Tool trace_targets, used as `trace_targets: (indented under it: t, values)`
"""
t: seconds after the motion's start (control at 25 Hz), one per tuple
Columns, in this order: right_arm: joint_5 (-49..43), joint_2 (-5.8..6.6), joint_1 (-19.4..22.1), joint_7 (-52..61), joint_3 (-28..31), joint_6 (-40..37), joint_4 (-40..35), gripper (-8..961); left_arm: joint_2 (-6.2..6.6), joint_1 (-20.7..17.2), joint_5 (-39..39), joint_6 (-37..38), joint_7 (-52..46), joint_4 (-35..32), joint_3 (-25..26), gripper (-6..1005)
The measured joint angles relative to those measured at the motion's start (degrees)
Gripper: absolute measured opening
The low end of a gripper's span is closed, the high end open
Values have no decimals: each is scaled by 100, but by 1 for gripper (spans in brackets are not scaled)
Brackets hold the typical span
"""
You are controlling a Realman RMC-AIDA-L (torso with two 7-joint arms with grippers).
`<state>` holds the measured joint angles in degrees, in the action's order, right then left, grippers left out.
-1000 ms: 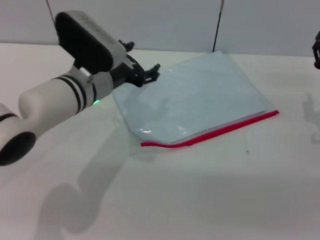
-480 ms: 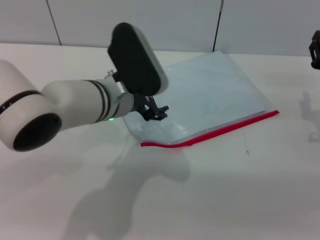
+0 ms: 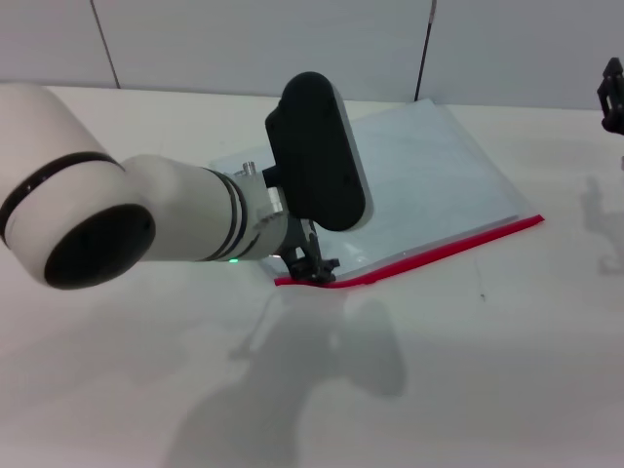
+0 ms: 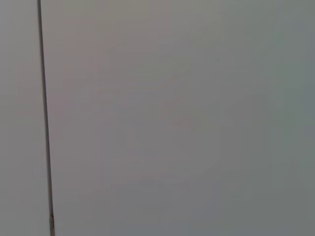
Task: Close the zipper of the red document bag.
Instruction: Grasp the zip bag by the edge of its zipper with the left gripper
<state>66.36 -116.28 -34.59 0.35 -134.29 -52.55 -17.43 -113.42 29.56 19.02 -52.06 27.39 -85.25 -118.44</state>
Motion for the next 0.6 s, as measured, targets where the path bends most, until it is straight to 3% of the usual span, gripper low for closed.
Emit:
trace_targets:
  t: [0.32, 0.6]
  values:
    - [0, 0, -11, 0, 0, 0, 10, 488, -28, 34, 0, -1071, 148, -385, 0, 890]
    - [1, 0, -22, 0, 0, 0, 12, 487, -126, 92, -58, -1175, 312, -69, 102, 891]
